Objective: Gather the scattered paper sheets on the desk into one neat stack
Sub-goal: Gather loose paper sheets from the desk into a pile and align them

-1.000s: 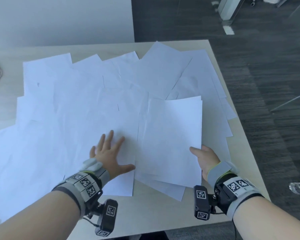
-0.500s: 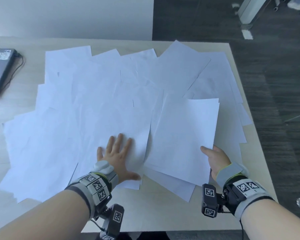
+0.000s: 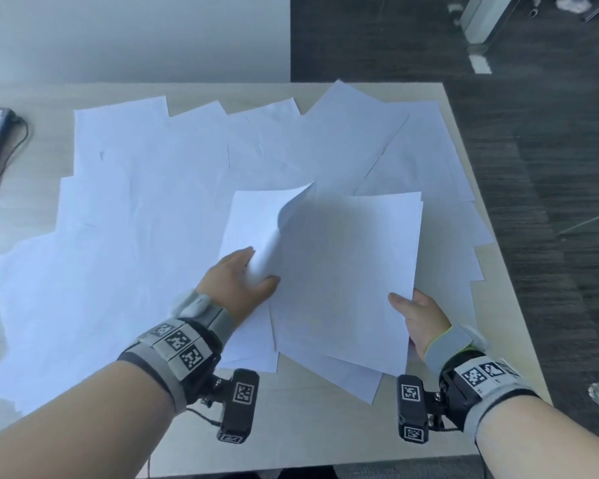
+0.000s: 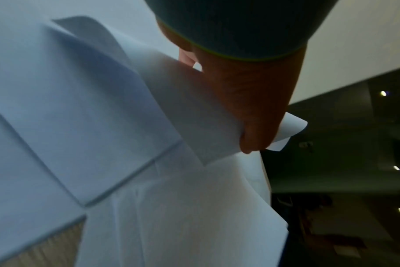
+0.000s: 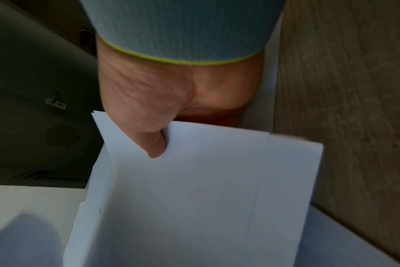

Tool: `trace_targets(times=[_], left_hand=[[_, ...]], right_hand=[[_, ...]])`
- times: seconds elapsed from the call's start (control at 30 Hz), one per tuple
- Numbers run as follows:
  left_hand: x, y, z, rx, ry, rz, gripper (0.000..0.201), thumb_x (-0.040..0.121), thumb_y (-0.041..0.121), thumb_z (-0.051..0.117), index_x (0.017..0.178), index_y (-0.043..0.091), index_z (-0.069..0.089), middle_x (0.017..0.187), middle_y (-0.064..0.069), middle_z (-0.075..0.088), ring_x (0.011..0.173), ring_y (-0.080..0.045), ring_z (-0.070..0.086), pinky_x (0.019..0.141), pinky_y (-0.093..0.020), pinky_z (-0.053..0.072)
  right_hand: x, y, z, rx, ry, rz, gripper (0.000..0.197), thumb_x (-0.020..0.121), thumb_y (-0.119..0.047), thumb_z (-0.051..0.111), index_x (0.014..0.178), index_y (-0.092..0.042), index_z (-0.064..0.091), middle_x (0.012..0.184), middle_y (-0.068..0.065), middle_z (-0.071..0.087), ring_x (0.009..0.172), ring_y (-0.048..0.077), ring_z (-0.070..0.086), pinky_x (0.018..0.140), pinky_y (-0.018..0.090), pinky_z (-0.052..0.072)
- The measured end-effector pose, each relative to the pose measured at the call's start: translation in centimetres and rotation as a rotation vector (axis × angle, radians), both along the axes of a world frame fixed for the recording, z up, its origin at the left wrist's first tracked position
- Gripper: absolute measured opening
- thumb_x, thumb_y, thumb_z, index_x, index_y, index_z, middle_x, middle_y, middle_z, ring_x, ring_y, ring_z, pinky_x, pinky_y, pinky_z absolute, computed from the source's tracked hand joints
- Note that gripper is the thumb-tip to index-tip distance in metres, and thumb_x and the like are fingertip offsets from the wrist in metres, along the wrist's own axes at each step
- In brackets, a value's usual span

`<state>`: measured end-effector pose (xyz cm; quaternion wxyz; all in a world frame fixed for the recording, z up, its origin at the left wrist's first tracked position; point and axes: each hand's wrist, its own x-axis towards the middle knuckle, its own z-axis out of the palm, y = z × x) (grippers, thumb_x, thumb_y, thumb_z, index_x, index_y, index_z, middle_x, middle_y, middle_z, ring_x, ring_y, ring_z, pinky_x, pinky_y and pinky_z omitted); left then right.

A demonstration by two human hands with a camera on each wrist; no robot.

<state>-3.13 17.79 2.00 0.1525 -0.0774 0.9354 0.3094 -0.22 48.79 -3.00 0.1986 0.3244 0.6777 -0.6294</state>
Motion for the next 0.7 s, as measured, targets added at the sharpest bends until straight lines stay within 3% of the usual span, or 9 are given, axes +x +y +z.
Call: trace_targets(times=[0.07, 0.2, 0.27, 0.33, 0.4, 0.47, 0.5, 0.6, 0.7], left_hand=[[-0.3, 2.8, 0.3, 0.028, -0.021, -0.101, 0.067, 0.074, 0.068, 0.058, 0.128, 0.028, 0.061, 0.129, 0.007, 0.064, 0.12, -0.021, 0.059, 0.099, -0.035, 0.047], [-0.6, 8.2, -1.4, -0.065, -0.085, -0.271, 0.072, 0.072, 0.081, 0.048, 0.131, 0.04, 0.051, 0.13, 0.014, 0.057, 0.126, -0.014, 0.051, 0.103, -0.042, 0.044], [-0.3, 9.8, -2.3, -0.137, -0.154, -0.347, 0.082, 0.074, 0.085, 0.042, 0.142, 0.04, 0.041, 0.148, 0.016, 0.044, 0.143, -0.013, 0.035, 0.112, -0.047, 0.036], [0.0, 10.9, -2.7, -0.178, -0.191, -0.419, 0.091, 0.076, 0.088, 0.035, 0.153, 0.041, 0.026, 0.166, 0.017, 0.021, 0.156, -0.015, 0.01, 0.123, -0.05, 0.02], [0.5, 11.4, -2.9, -0.189, -0.229, -0.469, 0.097, 0.077, 0.089, 0.034, 0.159, 0.042, 0.011, 0.171, 0.016, -0.001, 0.158, -0.016, -0.008, 0.127, -0.051, 0.006], [0.8, 12.0, -3.2, -0.188, -0.23, -0.515, 0.096, 0.08, 0.086, 0.037, 0.16, 0.043, 0.005, 0.171, 0.014, -0.008, 0.157, -0.017, -0.015, 0.128, -0.049, 0.0], [1.0, 12.1, -3.5, -0.183, -0.215, -0.536, 0.095, 0.082, 0.082, 0.04, 0.16, 0.042, 0.004, 0.171, 0.014, -0.008, 0.157, -0.017, -0.016, 0.128, -0.048, -0.001], [1.5, 11.6, -4.2, -0.128, -0.142, -0.543, 0.09, 0.09, 0.066, 0.05, 0.161, 0.041, 0.0, 0.171, 0.014, -0.006, 0.157, -0.015, -0.013, 0.128, -0.04, 0.0], [1.7, 9.1, -4.9, -0.126, -0.084, -0.447, 0.092, 0.091, 0.059, 0.054, 0.16, 0.041, -0.004, 0.171, 0.013, -0.009, 0.157, -0.013, -0.011, 0.126, -0.037, -0.001]], right_hand=[[-0.1, -0.4, 0.3, 0.004, -0.005, 0.033, 0.017, 0.1, -0.014, 0.057, 0.099, -0.022, 0.071, 0.101, 0.007, 0.075, 0.092, 0.029, 0.07, 0.087, 0.049, 0.056], [-0.3, -1.2, 0.8, 0.01, 0.049, 0.047, 0.021, 0.099, -0.013, 0.054, 0.105, -0.026, 0.069, 0.106, 0.006, 0.075, 0.094, 0.025, 0.071, 0.08, 0.039, 0.056], [-0.2, -1.5, 1.0, 0.016, 0.014, 0.008, 0.021, 0.098, -0.031, 0.053, 0.108, -0.031, 0.071, 0.106, 0.002, 0.076, 0.098, 0.027, 0.071, 0.087, 0.042, 0.057], [0.0, -1.2, 0.7, 0.042, -0.07, -0.008, 0.049, 0.088, -0.067, 0.045, 0.119, -0.037, 0.067, 0.116, -0.003, 0.073, 0.108, 0.028, 0.068, 0.094, 0.046, 0.055], [0.1, -1.1, 0.5, 0.086, -0.112, 0.028, 0.074, 0.082, -0.083, 0.033, 0.131, -0.035, 0.061, 0.126, -0.001, 0.069, 0.116, 0.029, 0.065, 0.098, 0.046, 0.053], [0.2, -1.0, 0.7, 0.111, -0.068, 0.083, 0.072, 0.088, -0.078, 0.036, 0.135, -0.029, 0.059, 0.131, -0.002, 0.066, 0.122, 0.026, 0.061, 0.106, 0.046, 0.047], [0.2, -1.0, 0.8, 0.101, -0.016, 0.112, 0.06, 0.093, -0.068, 0.044, 0.132, -0.026, 0.062, 0.126, -0.005, 0.069, 0.119, 0.022, 0.063, 0.105, 0.044, 0.047], [0.1, -0.8, 0.3, 0.075, 0.049, 0.13, 0.022, 0.097, -0.028, 0.064, 0.117, -0.022, 0.072, 0.101, -0.008, 0.078, 0.097, 0.017, 0.073, 0.087, 0.036, 0.057], [-0.2, -0.4, -0.5, 0.111, 0.056, 0.08, 0.014, 0.096, -0.018, 0.065, 0.106, -0.018, 0.074, 0.1, 0.002, 0.078, 0.094, 0.026, 0.073, 0.09, 0.045, 0.058]])
